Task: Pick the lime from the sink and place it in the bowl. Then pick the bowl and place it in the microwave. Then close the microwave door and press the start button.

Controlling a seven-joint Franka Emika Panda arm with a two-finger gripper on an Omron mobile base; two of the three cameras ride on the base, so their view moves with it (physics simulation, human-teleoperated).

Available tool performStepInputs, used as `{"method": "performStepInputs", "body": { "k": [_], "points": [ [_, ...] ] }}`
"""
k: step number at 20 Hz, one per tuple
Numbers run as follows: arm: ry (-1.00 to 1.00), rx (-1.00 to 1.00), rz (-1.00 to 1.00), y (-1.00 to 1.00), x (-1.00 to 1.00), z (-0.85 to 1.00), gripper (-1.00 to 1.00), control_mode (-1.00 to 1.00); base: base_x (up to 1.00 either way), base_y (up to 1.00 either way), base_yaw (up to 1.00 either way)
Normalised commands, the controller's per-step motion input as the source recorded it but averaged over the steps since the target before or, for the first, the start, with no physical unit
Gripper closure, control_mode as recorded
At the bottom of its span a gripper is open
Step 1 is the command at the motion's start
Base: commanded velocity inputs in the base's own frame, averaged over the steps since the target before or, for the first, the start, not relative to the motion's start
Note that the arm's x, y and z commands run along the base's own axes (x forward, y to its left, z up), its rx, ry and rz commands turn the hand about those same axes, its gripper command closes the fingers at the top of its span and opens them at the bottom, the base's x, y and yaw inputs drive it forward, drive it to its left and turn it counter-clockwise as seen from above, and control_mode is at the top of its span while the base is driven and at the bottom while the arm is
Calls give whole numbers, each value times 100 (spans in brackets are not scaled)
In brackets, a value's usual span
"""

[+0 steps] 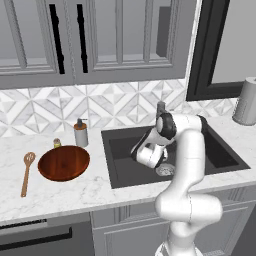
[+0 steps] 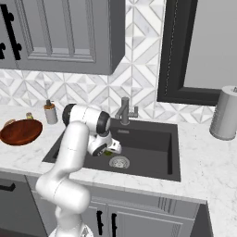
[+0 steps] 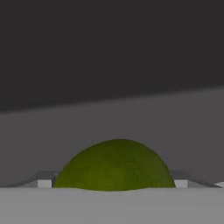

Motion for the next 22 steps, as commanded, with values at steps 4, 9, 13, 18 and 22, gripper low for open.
{"method": "performStepInputs", "body": {
  "k": [4, 9, 13, 18, 22],
  "points": [
    [-8, 0, 0, 0, 7, -30, 100, -100, 0, 0, 0],
    [1, 0, -2, 4, -27, 16, 100, -100, 0, 0, 0],
    [0, 0, 0, 22, -76, 64, 100, -100, 0, 0, 0],
    [-4, 0, 0, 26, -69, 100, 100, -100, 0, 0, 0],
    [-2, 3, 0, 13, -45, 100, 100, -100, 0, 0, 0]
  ]
}}
